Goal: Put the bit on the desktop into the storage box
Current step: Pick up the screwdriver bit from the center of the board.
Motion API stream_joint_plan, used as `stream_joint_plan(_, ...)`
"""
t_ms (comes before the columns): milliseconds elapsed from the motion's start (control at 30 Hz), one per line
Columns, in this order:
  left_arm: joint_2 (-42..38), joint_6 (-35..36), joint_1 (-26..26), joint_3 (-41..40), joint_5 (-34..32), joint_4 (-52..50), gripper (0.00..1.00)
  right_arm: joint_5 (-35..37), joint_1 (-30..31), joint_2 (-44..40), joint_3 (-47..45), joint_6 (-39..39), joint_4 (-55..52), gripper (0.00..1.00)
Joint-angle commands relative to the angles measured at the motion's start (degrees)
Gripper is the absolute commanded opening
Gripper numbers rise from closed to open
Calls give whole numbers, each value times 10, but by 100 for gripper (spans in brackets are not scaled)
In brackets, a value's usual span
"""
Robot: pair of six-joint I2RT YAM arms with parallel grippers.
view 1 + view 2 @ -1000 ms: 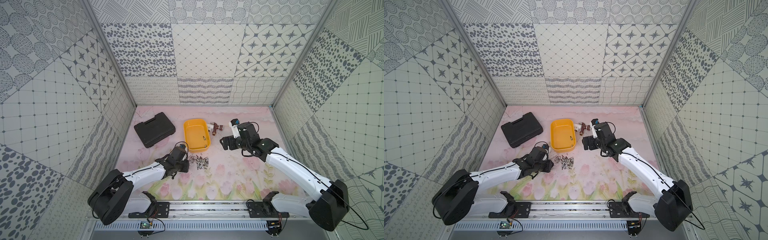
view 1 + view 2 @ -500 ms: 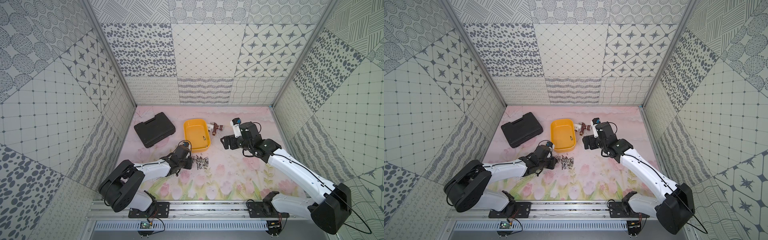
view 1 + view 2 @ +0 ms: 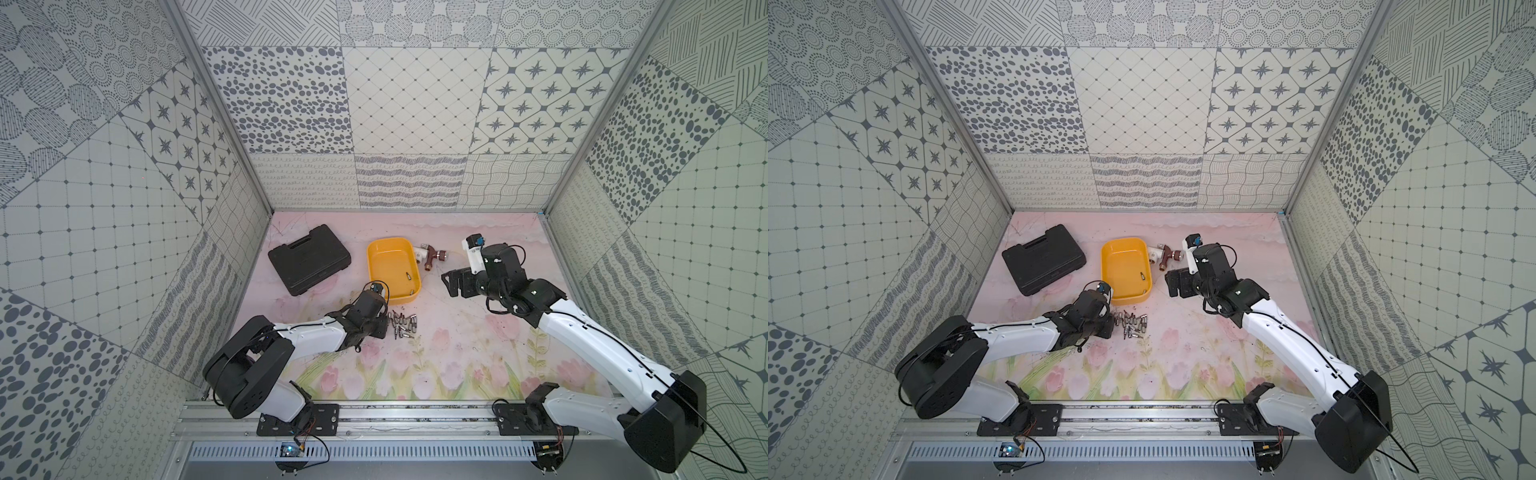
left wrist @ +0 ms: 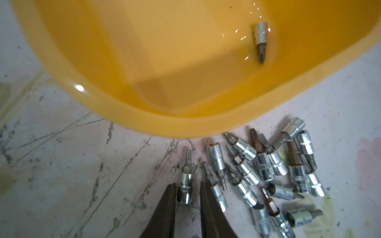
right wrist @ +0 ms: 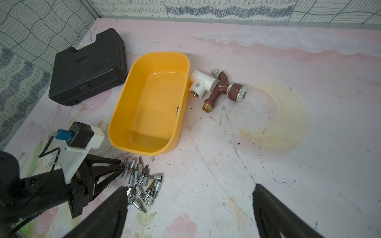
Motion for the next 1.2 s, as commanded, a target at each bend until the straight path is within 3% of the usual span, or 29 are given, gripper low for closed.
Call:
stream_joint_plan(0,11,17,-10,23,-51,-65,25,9,4,-16,2,-7,24,97)
stream_joint_plan(767,51,29,-32,54,-65,-83,24,20,3,-28,-16,-4,34,97)
stream_joint_plan(1167,59,28,-49,53,-86,-106,12,28,3,-32,-21,-4,37,97)
